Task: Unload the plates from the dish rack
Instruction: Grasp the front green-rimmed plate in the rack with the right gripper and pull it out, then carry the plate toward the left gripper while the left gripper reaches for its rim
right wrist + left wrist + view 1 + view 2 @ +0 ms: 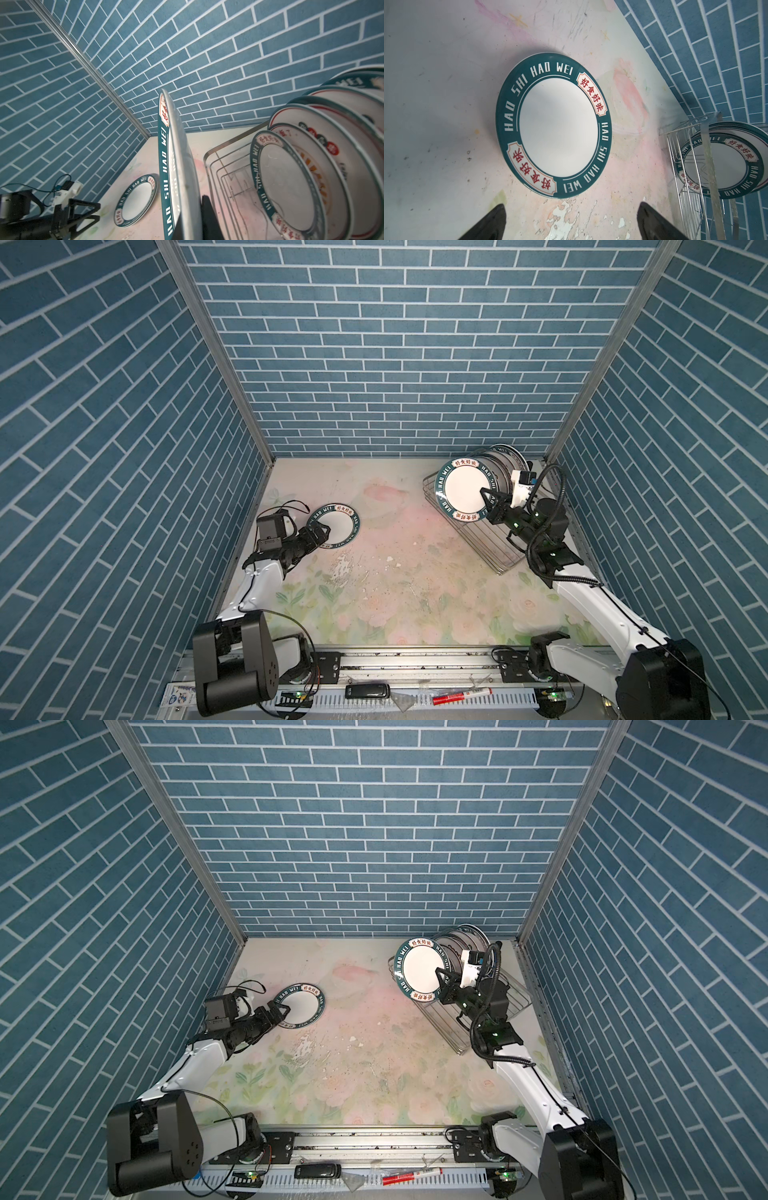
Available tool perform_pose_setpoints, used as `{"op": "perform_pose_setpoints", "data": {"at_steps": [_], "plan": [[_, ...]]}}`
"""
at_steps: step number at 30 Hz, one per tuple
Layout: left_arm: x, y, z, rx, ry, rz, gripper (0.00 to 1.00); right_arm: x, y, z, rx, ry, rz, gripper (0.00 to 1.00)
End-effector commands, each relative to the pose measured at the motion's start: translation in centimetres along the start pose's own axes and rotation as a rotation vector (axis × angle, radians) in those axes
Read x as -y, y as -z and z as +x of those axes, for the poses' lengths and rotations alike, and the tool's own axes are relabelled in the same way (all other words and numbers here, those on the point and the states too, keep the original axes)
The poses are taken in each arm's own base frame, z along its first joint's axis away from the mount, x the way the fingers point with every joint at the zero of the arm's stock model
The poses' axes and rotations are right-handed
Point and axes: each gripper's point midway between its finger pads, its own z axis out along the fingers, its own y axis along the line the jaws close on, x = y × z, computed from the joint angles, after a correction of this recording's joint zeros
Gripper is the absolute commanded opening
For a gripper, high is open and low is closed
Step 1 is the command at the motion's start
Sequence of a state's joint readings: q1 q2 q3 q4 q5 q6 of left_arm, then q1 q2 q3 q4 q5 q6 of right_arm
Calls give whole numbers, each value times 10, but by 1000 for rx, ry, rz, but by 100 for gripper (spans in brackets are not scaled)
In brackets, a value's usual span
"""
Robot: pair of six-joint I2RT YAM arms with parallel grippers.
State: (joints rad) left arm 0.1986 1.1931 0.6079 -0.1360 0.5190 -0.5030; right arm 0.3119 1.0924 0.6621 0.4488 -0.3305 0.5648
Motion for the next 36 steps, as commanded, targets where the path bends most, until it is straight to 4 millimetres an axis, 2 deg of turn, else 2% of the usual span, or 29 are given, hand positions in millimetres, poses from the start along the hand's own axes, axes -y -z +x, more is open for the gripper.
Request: {"op": "perform_pose_setpoints", "data": {"at_steps": [1,6,13,17,25,36], "plan": [[8,2,1,11,-5,35,99,-30,-8,5,8,-170,-95,0],[21,-2,12,-11,-27,54,99,-32,-31,51,-126,-292,-14,0],[45,-6,29,-36,-29,145,99,-33,-60,96,-246,-529,-8,0],[58,-8,40,-58,-35,190,99,-45,-70,120,-317,-603,-9,0],[76,-15,57,-81,-36,247,99,-61,-88,147,-376,-677,-15,0],[94,-29,67,-100,-31,301,95,-86,-119,175,-457,-743,-94,0]]}}
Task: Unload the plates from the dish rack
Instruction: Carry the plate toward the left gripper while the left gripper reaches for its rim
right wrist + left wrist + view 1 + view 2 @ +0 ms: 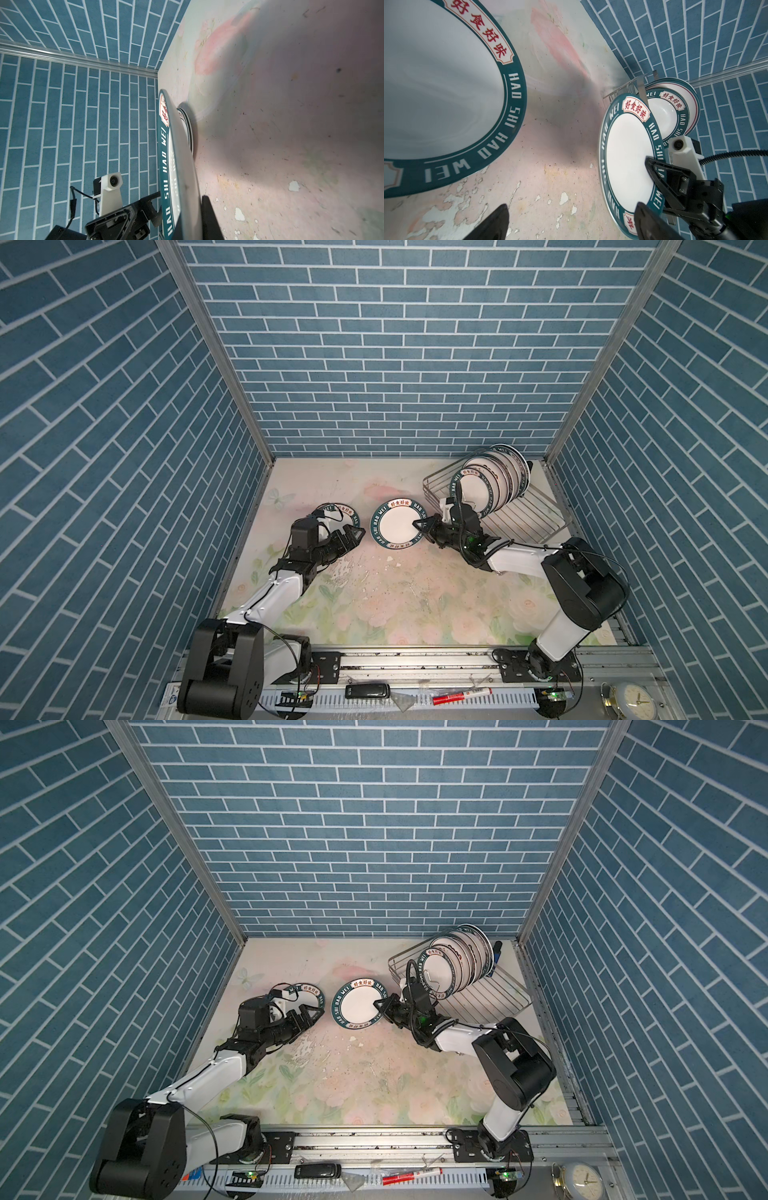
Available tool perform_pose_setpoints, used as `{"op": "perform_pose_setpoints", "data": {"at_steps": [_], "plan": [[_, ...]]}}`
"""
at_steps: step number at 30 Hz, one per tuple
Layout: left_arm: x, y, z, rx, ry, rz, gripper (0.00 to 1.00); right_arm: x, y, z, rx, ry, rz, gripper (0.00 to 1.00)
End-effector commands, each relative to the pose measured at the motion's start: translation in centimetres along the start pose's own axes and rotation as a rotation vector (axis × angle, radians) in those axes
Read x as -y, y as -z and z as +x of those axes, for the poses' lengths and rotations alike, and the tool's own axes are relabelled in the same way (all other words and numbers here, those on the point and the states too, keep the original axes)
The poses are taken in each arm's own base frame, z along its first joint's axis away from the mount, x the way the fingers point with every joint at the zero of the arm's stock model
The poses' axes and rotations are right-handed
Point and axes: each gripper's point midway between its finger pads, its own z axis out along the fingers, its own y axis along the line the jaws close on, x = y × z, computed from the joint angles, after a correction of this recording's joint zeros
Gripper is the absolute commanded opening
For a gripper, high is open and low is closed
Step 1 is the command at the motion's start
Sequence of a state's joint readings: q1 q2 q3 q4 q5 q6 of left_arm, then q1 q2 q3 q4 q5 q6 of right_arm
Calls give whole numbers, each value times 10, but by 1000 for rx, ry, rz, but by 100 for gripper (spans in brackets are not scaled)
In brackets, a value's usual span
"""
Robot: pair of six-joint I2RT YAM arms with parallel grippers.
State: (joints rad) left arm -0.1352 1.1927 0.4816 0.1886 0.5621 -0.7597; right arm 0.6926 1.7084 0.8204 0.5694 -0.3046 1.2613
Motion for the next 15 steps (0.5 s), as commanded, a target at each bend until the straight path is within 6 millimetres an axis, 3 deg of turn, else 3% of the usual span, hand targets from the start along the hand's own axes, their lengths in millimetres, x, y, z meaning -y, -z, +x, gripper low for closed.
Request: {"op": "perform_pose_setpoints", "data": {"at_steps": [1,9,15], "plan": [[5,-6,-4,17,-4,22,95,-46,-9,0,-16,-11,-138,0],[6,-15,-5,6,1,44,87,-57,-24,19,-89,-52,-210,0],[12,-20,-7,1,9,73,66,-63,-32,31,-137,-54,-222,0]]}}
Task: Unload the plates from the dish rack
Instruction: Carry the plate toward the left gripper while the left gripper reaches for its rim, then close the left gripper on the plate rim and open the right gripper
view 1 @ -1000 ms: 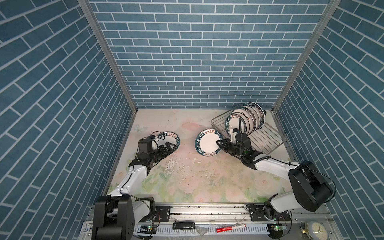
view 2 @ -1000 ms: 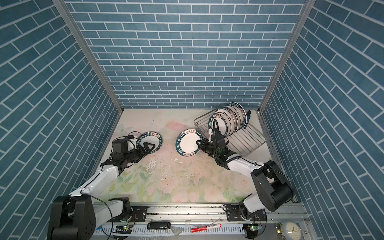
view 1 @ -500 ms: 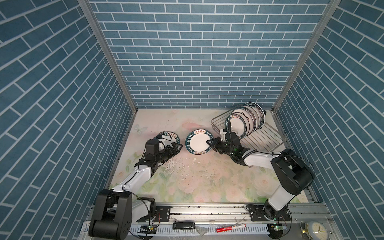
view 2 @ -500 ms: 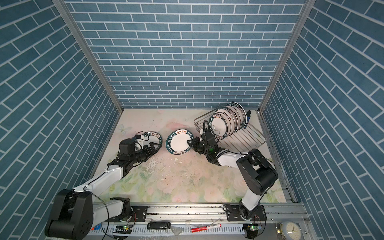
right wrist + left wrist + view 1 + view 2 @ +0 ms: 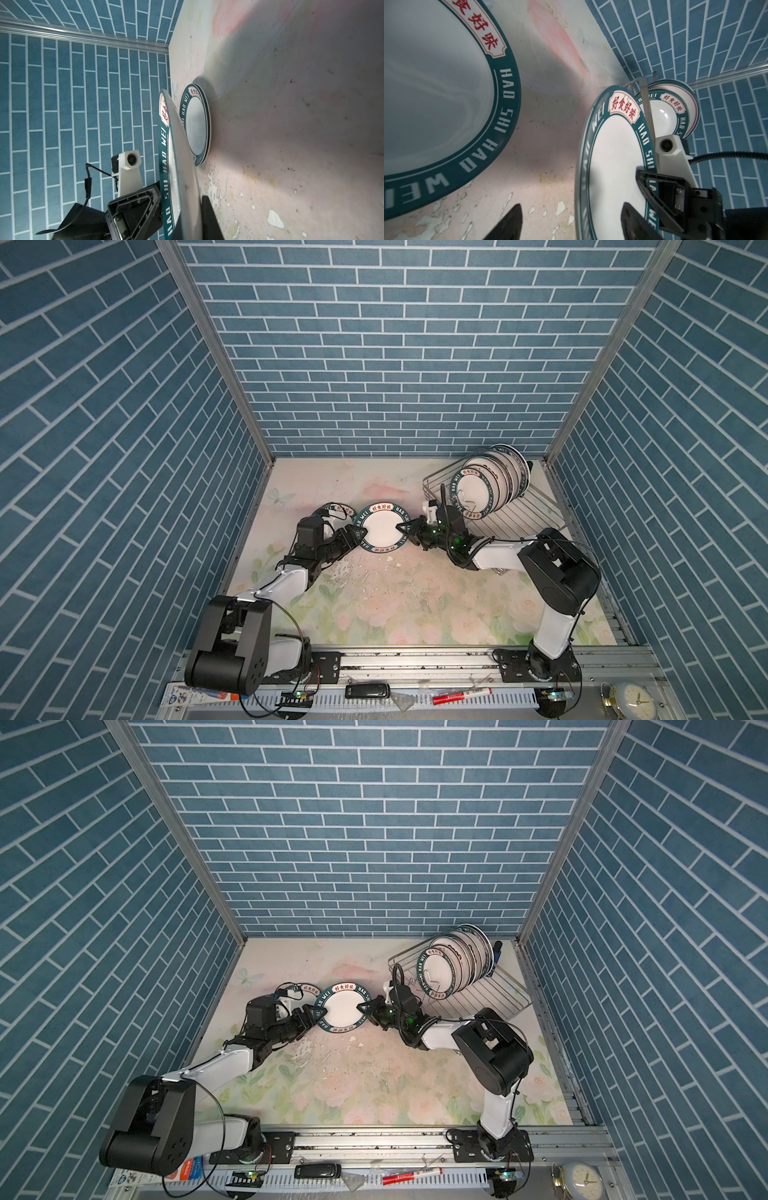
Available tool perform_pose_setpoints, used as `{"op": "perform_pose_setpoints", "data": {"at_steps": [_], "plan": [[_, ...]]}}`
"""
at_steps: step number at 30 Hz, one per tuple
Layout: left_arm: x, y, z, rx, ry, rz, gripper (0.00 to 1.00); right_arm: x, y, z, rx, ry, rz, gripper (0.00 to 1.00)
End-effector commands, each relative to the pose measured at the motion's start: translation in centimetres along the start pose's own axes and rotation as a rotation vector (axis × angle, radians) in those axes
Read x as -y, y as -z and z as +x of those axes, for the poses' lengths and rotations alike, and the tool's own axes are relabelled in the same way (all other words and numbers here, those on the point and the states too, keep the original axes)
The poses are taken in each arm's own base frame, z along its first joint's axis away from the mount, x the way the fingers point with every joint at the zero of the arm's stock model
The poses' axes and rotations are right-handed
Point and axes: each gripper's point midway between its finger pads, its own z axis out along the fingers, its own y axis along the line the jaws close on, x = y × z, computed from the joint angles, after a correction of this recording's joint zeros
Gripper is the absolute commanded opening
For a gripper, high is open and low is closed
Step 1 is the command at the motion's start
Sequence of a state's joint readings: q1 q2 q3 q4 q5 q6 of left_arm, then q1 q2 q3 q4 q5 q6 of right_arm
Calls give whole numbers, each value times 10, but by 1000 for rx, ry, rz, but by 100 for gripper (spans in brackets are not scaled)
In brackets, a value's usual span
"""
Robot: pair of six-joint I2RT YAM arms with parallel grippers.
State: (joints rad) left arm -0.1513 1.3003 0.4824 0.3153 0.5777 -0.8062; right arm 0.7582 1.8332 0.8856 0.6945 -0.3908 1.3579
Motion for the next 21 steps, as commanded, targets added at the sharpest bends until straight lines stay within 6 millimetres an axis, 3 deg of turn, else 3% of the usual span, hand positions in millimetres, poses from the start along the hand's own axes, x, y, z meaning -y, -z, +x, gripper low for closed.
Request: {"op": "perform_pose_setpoints", "data": {"at_steps": [1,14,17,19,21], "plan": [[13,-2,-7,8,-20,39,63,-43,-7,-1,-19,4,-124,0],[11,-5,-1,-26,-14,39,27,-34,-22,8,-65,22,-110,1],[10,-6,0,-31,-12,42,19,-38,-23,9,-68,35,-120,9],[9,-6,1,-33,-12,40,17,-41,-23,9,-71,42,-125,23],[9,-6,2,-34,-11,40,11,-44,-23,9,-75,50,-134,27]]}}
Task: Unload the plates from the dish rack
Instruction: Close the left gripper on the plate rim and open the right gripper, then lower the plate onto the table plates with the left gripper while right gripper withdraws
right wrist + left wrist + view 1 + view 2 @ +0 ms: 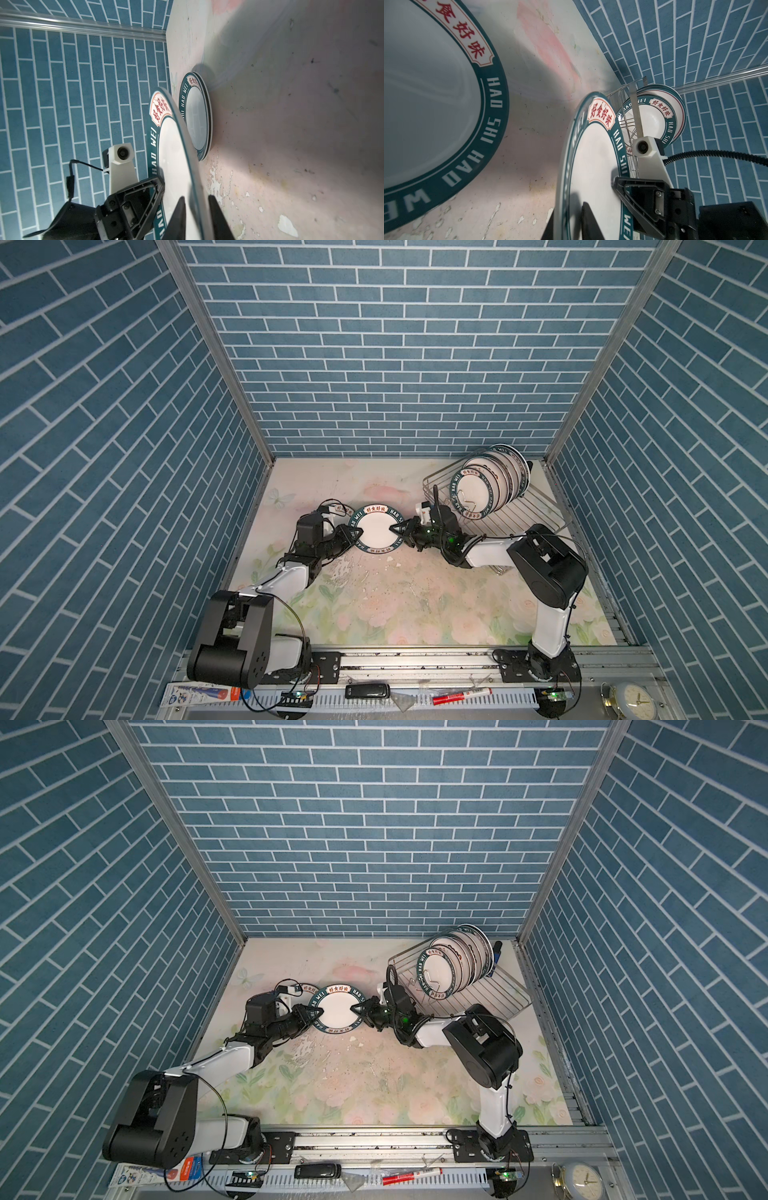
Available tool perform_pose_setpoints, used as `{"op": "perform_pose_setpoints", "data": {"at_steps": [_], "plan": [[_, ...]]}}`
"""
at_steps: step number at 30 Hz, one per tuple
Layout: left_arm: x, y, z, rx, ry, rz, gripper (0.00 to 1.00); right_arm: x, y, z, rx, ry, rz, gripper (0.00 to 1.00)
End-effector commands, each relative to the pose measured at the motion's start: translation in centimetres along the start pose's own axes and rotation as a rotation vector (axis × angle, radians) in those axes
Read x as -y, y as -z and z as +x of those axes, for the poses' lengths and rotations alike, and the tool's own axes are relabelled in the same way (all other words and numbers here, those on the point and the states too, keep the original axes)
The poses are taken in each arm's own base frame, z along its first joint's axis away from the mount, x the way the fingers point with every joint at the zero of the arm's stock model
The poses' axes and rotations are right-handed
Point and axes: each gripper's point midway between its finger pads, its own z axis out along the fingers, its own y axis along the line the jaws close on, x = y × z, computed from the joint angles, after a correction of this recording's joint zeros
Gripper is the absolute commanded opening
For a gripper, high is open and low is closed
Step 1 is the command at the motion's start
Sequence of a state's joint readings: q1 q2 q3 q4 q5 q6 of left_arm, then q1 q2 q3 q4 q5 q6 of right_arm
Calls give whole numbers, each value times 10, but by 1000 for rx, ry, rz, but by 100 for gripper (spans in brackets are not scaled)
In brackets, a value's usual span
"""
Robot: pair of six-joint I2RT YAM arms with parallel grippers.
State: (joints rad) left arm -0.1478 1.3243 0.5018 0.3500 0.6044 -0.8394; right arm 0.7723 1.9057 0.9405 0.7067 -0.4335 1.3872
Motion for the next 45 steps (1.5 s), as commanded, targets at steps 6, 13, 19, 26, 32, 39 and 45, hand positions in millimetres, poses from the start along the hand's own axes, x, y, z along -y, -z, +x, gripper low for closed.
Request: {"op": "perform_pose_setpoints", "data": {"at_steps": [6,13,19,26,32,39,45], "plan": [[-1,-3,8,-41,-29,-1,3,-48,-7,3,-38,102,-113,53],[-3,8,-4,-16,-26,-28,0,-24,-1,3,-43,182,62,99],[-13,31,-27,46,2,-62,0,1,28,-7,-11,339,342,99],[-28,63,-57,137,23,-148,0,13,76,-22,52,461,607,99],[-58,85,-78,216,64,-263,0,13,99,-21,66,497,661,99],[-87,94,-93,264,115,-315,0,17,112,-15,66,509,669,99],[-94,88,-98,255,113,-325,0,24,105,-9,28,500,655,99]]}}
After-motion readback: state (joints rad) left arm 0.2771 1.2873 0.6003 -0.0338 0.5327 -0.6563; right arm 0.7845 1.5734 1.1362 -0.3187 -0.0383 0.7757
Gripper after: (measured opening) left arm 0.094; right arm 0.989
